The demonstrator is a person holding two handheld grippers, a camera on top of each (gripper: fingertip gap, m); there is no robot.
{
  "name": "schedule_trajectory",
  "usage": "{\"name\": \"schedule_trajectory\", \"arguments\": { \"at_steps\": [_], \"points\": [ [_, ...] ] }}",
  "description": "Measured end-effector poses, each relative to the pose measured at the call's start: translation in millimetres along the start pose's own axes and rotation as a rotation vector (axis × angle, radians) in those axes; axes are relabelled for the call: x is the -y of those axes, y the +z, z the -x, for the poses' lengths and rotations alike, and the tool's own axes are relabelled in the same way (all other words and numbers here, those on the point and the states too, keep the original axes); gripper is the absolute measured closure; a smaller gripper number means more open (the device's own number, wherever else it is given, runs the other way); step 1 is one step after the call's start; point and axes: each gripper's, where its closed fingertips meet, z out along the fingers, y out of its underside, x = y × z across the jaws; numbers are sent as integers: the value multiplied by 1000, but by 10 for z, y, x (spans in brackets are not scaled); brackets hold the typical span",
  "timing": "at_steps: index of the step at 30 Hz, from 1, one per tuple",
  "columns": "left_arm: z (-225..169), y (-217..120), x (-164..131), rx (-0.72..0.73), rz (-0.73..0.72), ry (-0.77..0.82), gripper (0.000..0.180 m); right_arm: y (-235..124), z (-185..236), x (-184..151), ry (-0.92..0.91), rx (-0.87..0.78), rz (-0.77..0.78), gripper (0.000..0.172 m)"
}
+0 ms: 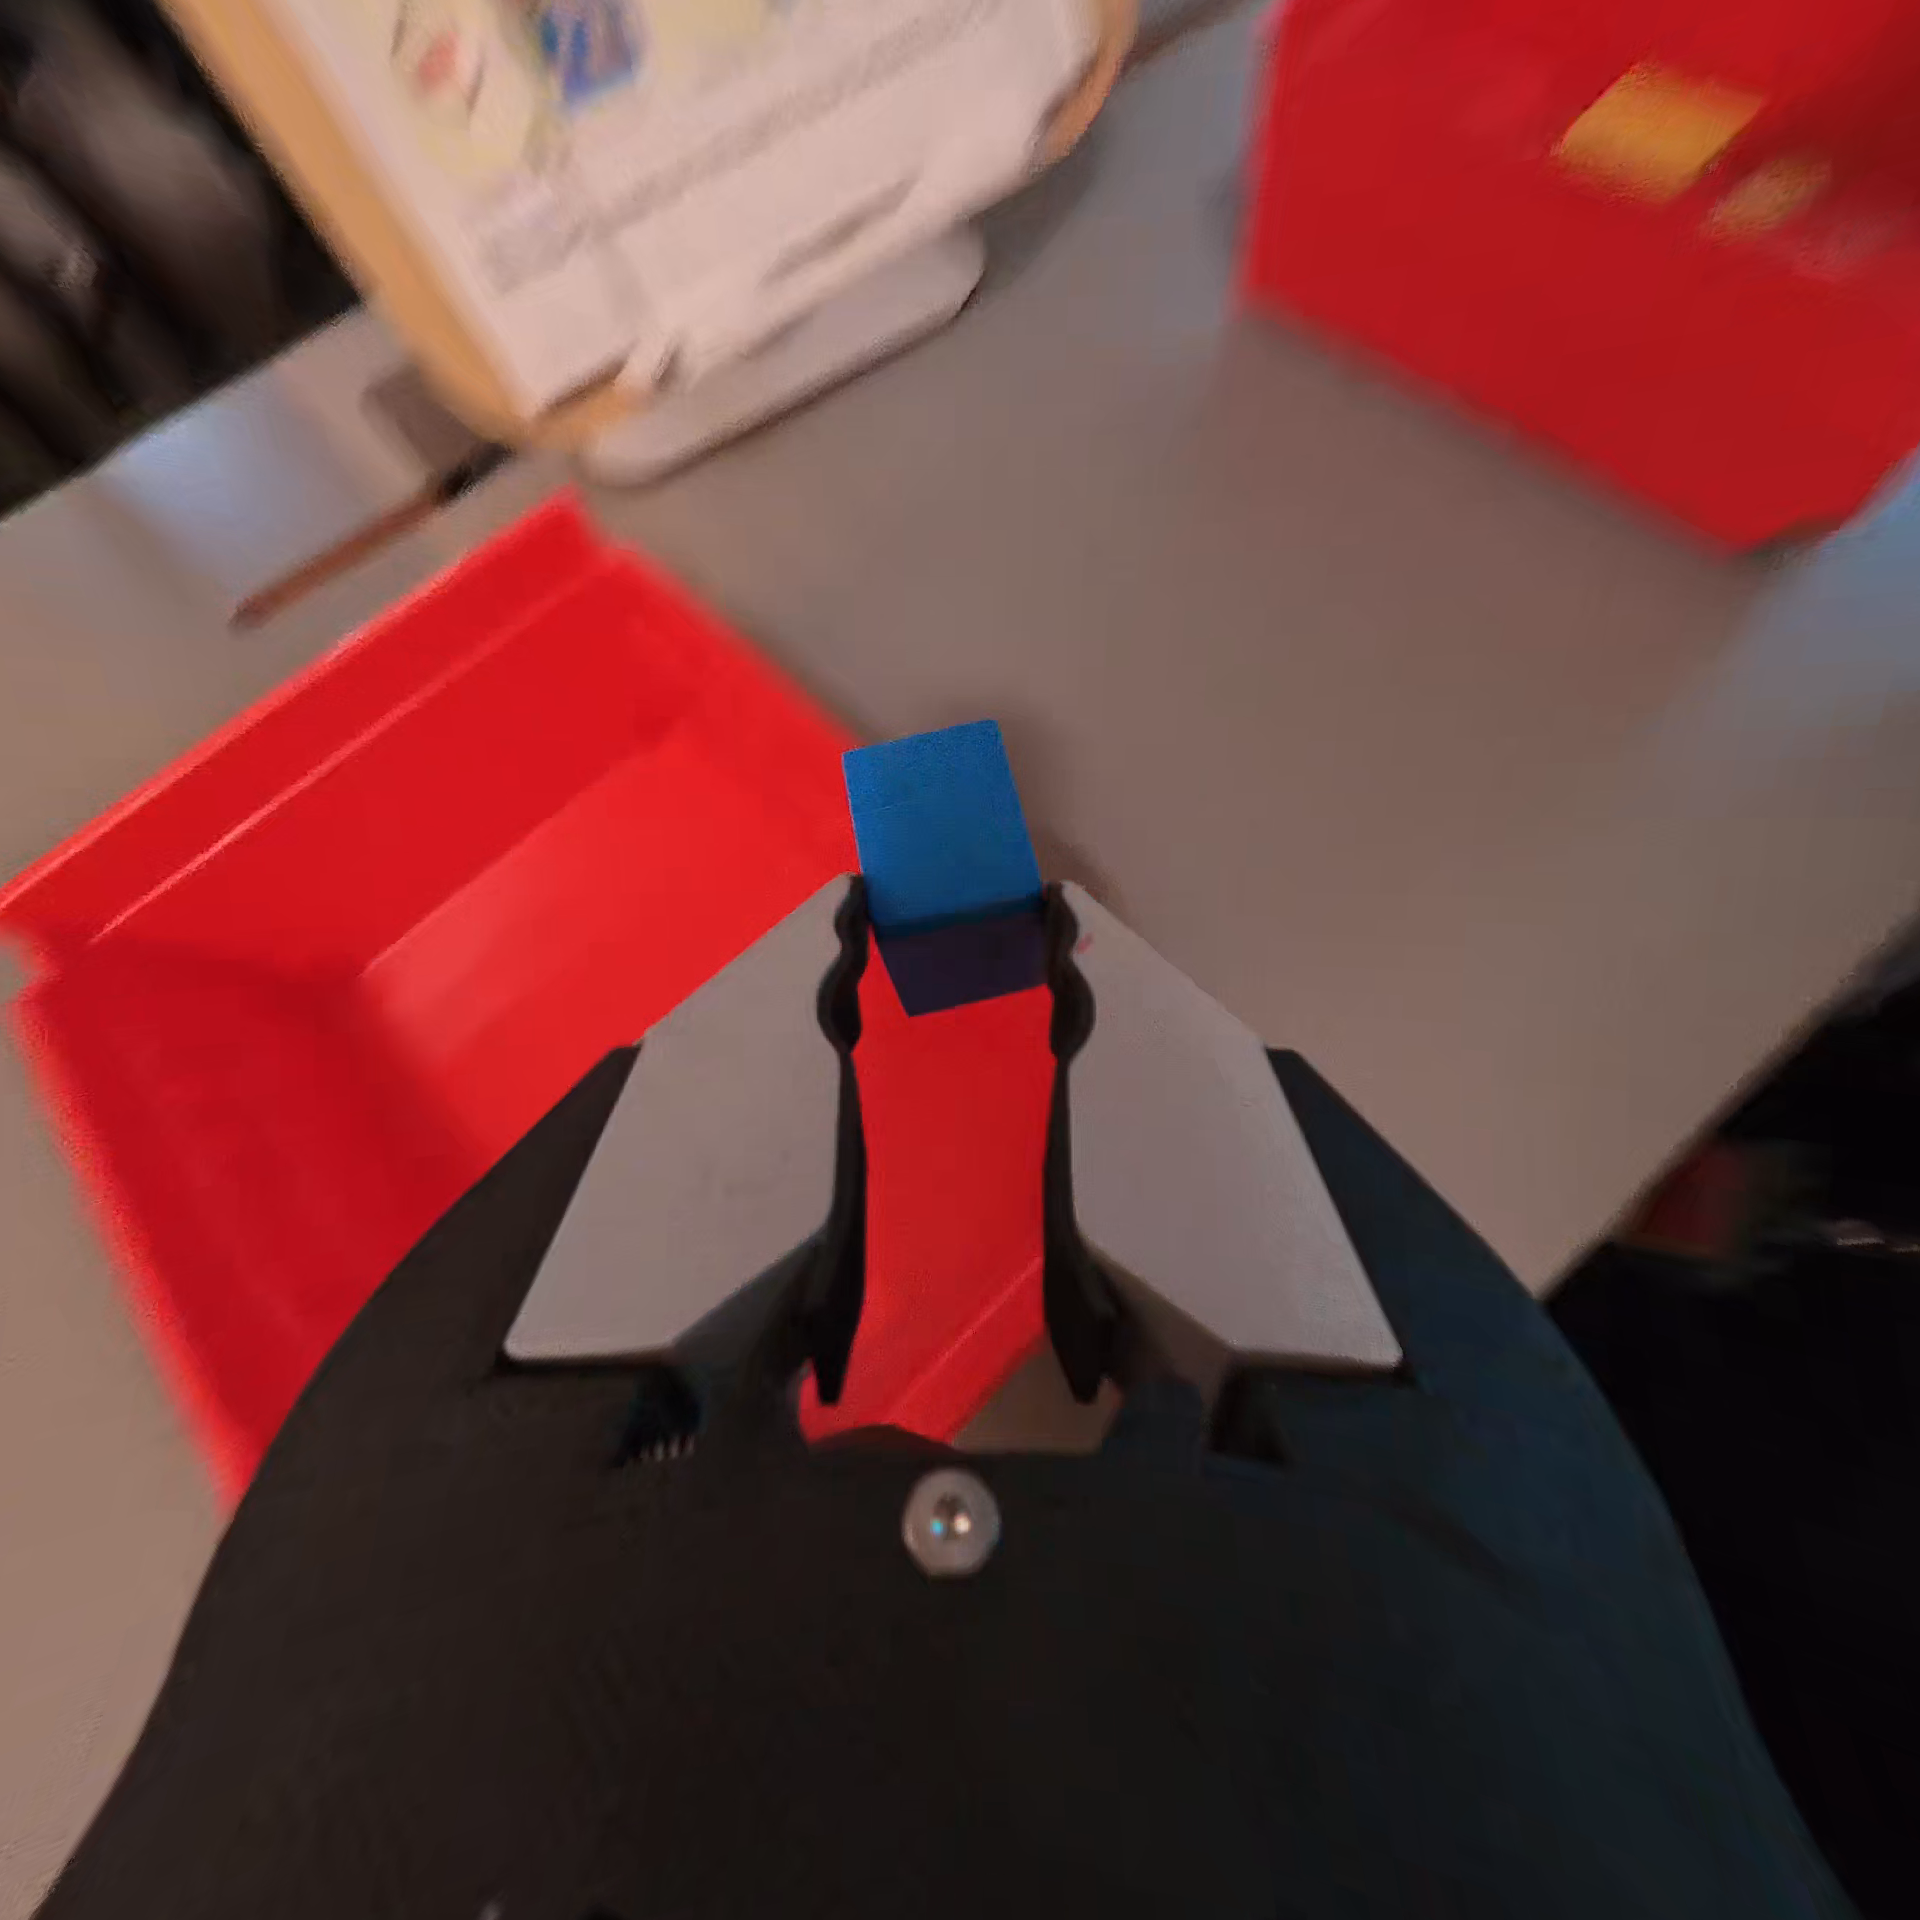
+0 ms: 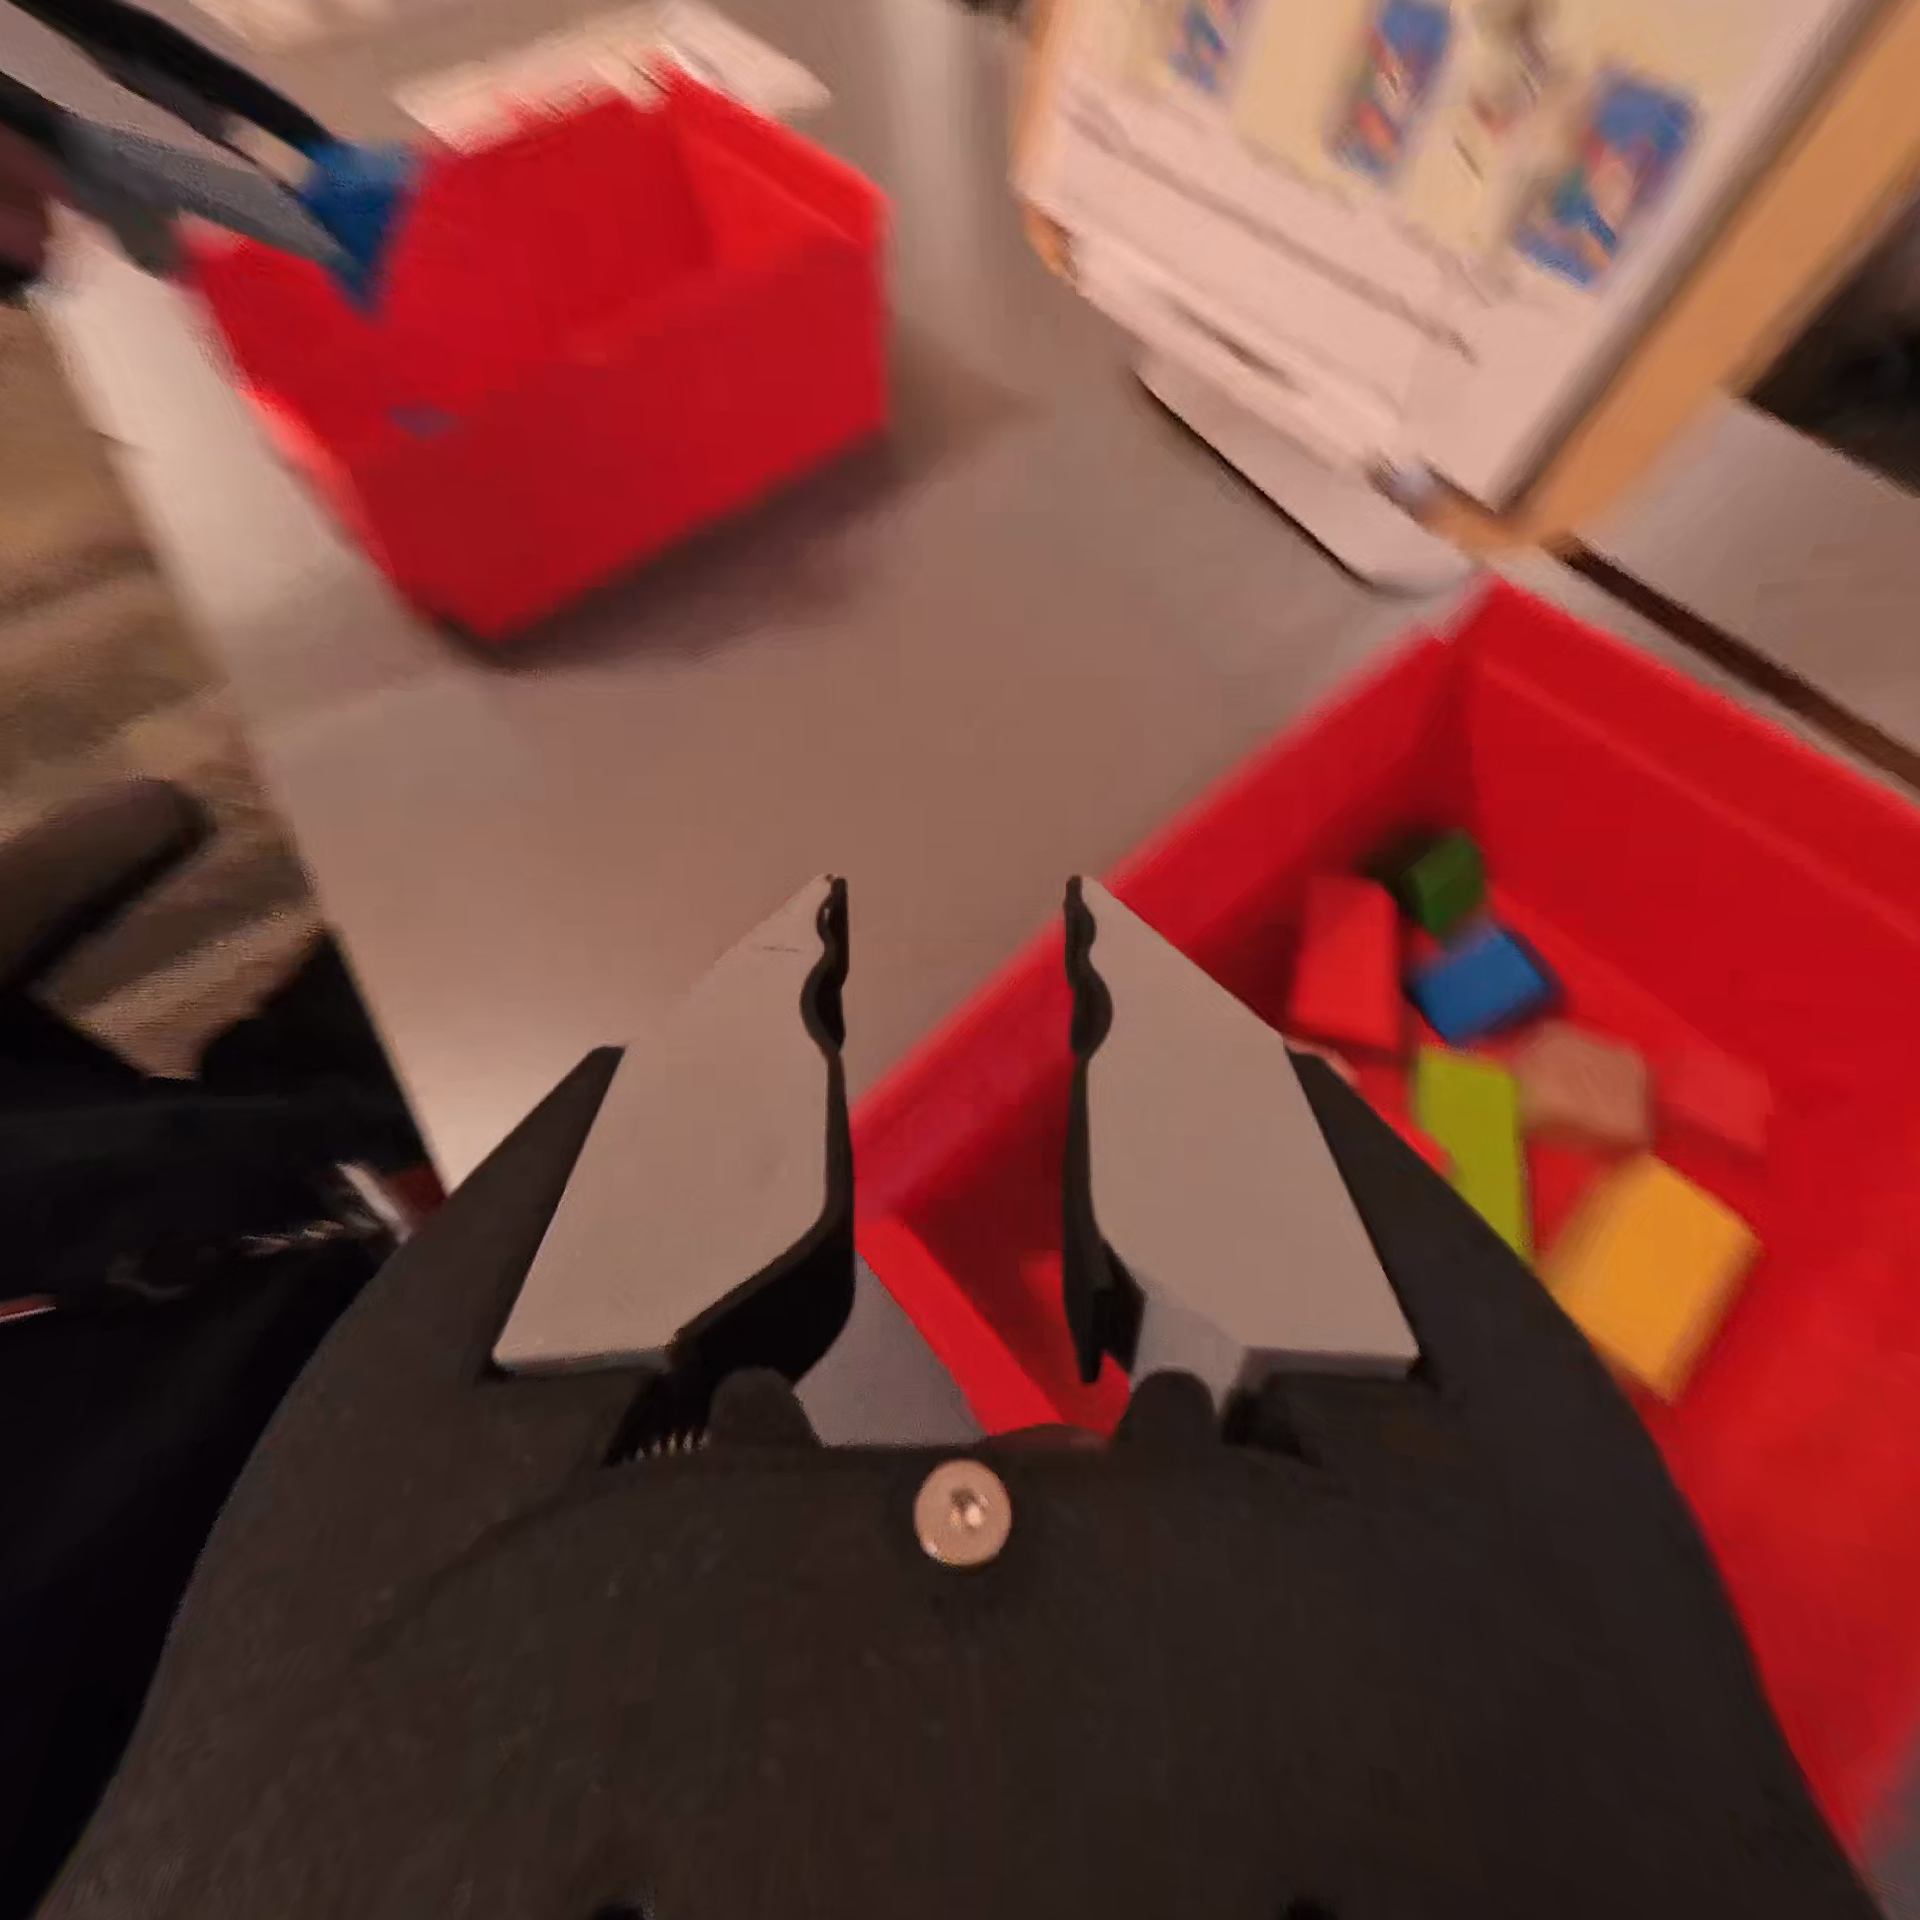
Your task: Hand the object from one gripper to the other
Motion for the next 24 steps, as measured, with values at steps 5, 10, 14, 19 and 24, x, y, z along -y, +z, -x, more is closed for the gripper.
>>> {"name": "schedule_trajectory", "arguments": {
  "at_steps": [5,10,14,19,24],
  "points": [
    [-1060,-298,679,-453,-352,-54,151,79,1067,531,-127,417,-245,128],
    [-1786,-257,837,-659,-451,1,151,103,1749,748,-47,744,-354,121],
    [-2015,-164,864,-657,-489,84,151,177,1808,793,78,851,-363,125],
    [-2139,-149,880,-726,-490,63,151,197,1797,813,156,942,-372,134],
    [-2108,-116,895,-732,-508,19,151,291,1784,812,137,895,-382,139]
  ]
}}
